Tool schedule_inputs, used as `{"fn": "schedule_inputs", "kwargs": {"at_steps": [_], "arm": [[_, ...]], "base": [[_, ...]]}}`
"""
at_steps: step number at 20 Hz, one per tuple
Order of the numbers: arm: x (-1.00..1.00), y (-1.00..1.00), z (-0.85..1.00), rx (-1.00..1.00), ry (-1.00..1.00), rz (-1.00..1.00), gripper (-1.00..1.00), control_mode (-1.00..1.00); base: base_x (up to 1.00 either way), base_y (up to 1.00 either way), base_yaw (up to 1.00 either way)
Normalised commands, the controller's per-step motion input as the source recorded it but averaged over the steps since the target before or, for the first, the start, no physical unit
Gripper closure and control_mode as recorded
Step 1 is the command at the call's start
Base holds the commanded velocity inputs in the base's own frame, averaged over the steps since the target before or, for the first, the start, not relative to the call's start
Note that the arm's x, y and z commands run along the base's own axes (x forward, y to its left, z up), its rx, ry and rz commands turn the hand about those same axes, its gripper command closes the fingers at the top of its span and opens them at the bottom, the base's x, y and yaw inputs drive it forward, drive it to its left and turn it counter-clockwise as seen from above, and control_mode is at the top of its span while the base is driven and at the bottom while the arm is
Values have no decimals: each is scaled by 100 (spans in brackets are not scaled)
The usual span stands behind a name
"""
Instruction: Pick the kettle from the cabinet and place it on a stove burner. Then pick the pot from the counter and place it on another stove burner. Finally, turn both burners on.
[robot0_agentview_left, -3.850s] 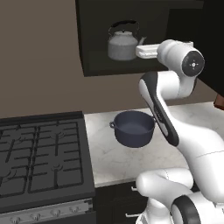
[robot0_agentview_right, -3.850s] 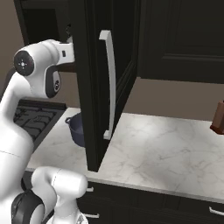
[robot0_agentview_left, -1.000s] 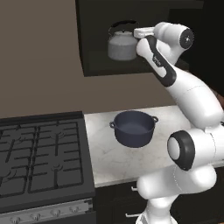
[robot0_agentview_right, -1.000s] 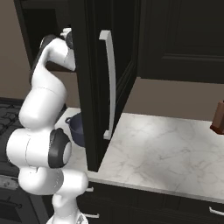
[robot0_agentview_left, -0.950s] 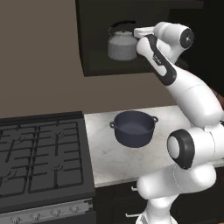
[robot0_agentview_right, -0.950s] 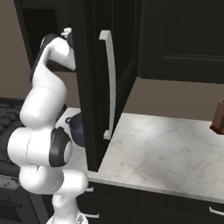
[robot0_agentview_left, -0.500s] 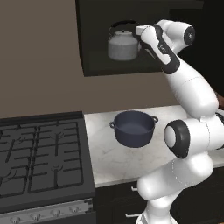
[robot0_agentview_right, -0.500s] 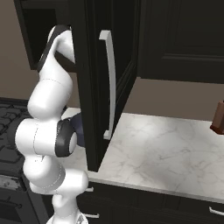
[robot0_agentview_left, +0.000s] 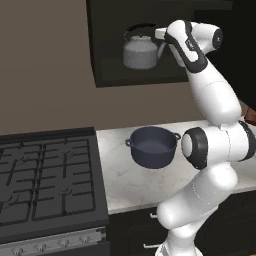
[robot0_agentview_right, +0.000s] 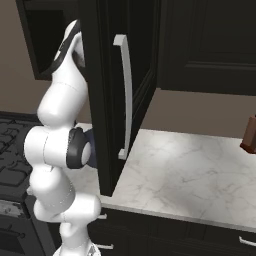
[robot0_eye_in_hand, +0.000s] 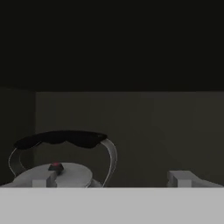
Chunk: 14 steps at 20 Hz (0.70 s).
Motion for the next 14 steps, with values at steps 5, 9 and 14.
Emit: {"fn": "schedule_inputs", "kwargs": {"at_steps": [5, 9, 14], "arm": [[24, 0, 0, 0, 0, 8, -100, -100], [19, 0, 0, 0, 0, 9, -100, -100], [18, 2, 0, 0, 0, 10, -100, -100]], "base": [[0, 0, 0], [0, 0, 0], [0, 0, 0]]}}
